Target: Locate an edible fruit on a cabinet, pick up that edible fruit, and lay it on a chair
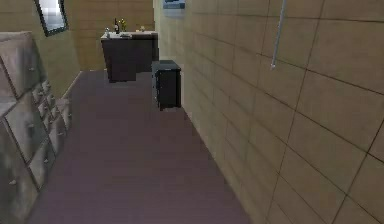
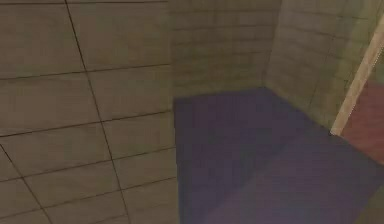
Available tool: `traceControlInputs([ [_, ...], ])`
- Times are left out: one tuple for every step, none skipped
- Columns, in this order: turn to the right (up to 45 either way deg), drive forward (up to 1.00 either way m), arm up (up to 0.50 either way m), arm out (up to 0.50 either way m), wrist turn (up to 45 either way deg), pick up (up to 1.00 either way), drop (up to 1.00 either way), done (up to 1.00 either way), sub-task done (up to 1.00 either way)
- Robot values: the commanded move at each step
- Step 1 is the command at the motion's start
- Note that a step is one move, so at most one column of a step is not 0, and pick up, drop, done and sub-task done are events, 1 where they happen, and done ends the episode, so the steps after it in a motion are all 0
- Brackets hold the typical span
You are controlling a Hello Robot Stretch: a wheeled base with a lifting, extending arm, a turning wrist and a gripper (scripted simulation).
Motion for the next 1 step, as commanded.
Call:
traceControlInputs([
  [-27.0, 0.00, 0.00, 0.00, 0.0, 0.00, 0.00, 0.00, 0.00],
])
